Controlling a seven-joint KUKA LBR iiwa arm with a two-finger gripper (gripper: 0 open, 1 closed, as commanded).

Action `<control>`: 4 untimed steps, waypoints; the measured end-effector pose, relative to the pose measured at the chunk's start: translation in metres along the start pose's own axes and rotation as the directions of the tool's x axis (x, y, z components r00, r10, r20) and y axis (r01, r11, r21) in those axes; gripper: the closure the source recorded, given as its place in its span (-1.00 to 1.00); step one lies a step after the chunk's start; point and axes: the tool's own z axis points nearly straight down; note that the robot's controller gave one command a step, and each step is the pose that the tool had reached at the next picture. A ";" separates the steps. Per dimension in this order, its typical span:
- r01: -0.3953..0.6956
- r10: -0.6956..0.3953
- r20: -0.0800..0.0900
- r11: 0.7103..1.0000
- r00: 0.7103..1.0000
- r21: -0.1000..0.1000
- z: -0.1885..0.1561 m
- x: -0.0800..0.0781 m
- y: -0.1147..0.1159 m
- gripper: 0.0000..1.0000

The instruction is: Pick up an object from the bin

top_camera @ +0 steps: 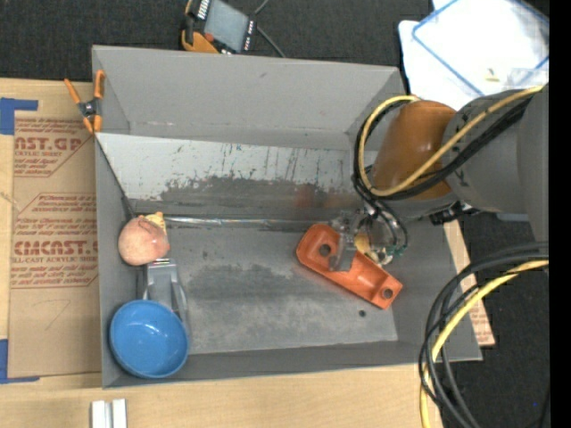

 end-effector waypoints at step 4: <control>0.001 -0.001 -0.010 1.000 1.000 -0.001 -0.084 0.002 0.001 1.00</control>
Offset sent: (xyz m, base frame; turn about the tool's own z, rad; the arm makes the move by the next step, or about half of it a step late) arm 0.0000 0.0001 0.0273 0.0000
